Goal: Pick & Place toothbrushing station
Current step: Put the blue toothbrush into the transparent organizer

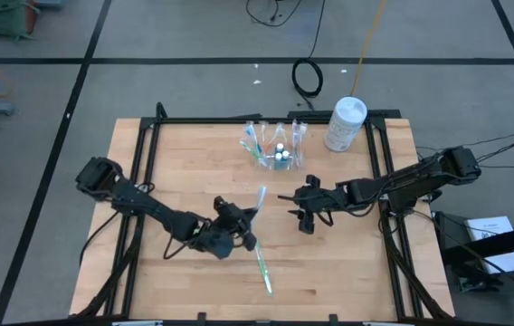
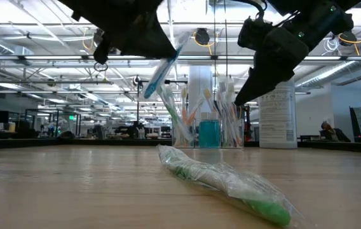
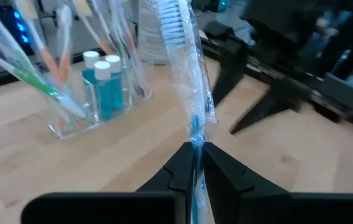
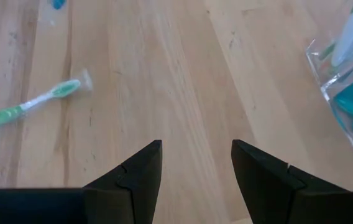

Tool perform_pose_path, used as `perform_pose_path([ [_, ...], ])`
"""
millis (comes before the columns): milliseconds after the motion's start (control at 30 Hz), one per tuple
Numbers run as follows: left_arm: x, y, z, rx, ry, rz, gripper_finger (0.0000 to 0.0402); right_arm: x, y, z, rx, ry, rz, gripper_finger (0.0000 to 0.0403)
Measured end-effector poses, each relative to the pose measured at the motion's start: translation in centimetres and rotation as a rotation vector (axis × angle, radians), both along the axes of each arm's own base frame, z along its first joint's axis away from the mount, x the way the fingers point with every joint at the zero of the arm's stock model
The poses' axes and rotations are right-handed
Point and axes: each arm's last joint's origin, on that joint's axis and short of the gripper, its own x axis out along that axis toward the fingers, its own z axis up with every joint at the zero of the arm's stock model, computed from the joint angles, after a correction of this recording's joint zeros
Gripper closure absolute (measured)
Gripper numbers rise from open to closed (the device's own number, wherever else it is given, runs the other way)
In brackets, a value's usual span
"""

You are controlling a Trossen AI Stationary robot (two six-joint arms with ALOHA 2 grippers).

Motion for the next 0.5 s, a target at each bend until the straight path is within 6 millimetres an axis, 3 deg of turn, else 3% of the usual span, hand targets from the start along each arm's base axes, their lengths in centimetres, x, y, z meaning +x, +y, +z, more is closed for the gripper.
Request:
perform_pose_path([
  [300, 1.5, 4.0, -0.1, -0.074, 0.015, 0.033, 0.0367, 0.0, 0.0, 0.0, 0.022, -0.004, -0.020, 0.0218],
  [500, 2.4, 7.5, 0.3, 0.004, 0.020, 0.118, 0.0367, 0.0, 0.0, 0.0, 0.022, -0.004, -0.020, 0.0218],
])
